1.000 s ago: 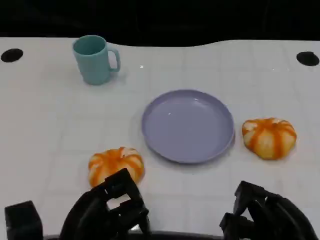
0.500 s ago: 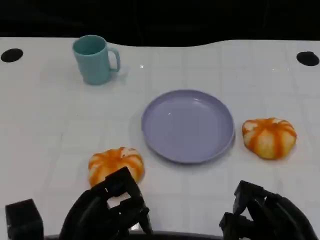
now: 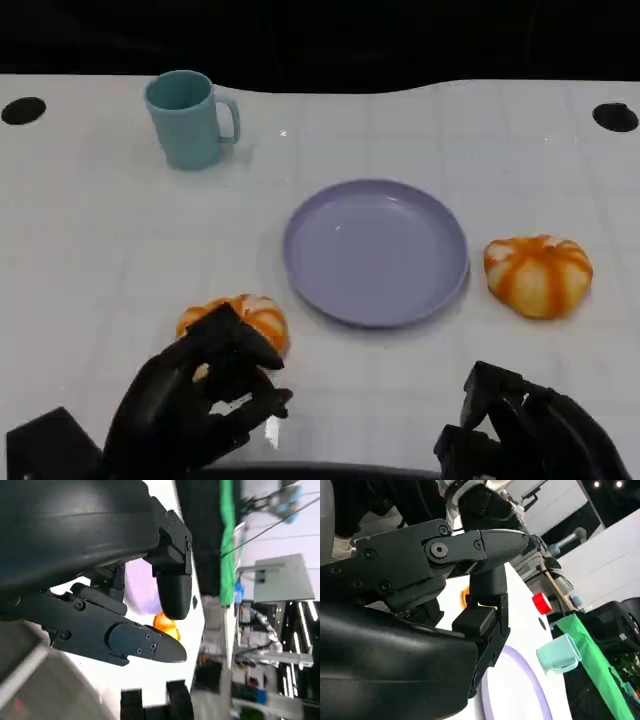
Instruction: Grasp the bread from the table and place it into the plate.
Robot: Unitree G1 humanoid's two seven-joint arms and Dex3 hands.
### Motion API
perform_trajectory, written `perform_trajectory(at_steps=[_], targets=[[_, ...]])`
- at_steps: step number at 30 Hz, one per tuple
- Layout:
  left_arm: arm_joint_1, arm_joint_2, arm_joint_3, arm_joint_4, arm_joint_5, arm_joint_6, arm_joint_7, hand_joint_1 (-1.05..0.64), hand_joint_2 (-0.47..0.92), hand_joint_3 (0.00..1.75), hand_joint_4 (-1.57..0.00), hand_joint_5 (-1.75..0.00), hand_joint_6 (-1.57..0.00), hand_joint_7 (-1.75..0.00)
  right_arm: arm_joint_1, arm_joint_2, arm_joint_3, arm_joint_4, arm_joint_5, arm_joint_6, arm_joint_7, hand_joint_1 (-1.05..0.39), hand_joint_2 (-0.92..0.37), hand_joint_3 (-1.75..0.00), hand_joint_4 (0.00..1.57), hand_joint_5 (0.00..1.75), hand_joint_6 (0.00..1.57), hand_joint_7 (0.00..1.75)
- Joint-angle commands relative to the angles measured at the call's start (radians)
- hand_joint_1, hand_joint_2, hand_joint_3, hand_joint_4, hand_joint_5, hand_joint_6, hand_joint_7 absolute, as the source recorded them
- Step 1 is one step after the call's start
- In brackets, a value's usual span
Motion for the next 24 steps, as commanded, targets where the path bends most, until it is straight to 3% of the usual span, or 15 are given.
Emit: perform_trajectory(at_steps=[1, 9, 11, 15, 20, 24], targets=[[-0.009, 0.056, 0.014, -0.063, 0.095, -0.015, 0.063, -0.56, 0.92, 0.15, -0.40, -1.37, -0.43, -0.75, 0.007, -0.011, 0.003, -0.018, -0.010, -0.003, -0.001, -0.73, -0.92, -0.24, 0.87, 1.62, 0.75, 1.38], [-0.034, 0.189, 0.001, -0.199, 0.392, 0.034, 0.145, -0.49, 0.90, 0.00, -0.29, -0.88, -0.52, -0.15, 0.008, -0.006, 0.002, -0.020, -0.009, 0.000, -0.004, -0.73, -0.92, -0.24, 0.86, 1.62, 0.76, 1.39], [-0.043, 0.224, -0.015, -0.230, 0.525, 0.050, 0.178, -0.53, 0.90, 0.00, -0.33, -0.65, -0.52, -0.05, 0.002, -0.006, 0.002, -0.013, -0.014, -0.004, -0.002, -0.73, -0.92, -0.23, 0.87, 1.62, 0.76, 1.40], [-0.054, 0.276, -0.054, -0.293, 0.751, 0.114, 0.198, -0.59, 0.91, 0.00, -0.34, -0.46, -0.44, 0.00, -0.001, -0.002, 0.004, -0.015, -0.015, 0.004, -0.009, -0.73, -0.92, -0.22, 0.87, 1.62, 0.75, 1.39], [-0.094, 0.313, -0.121, -0.326, 0.969, 0.215, 0.158, -0.60, 0.91, 0.01, -0.27, -0.38, -0.30, 0.00, -0.005, -0.003, 0.006, -0.016, -0.025, 0.005, -0.017, -0.74, -0.92, -0.22, 0.86, 1.62, 0.76, 1.38], [-0.145, 0.311, -0.181, -0.297, 1.090, 0.287, 0.140, -0.60, 0.88, 0.00, -0.25, -0.34, -0.28, 0.00, -0.009, 0.000, 0.004, -0.006, -0.026, 0.004, -0.018, -0.73, -0.92, -0.22, 0.87, 1.61, 0.75, 1.38]])
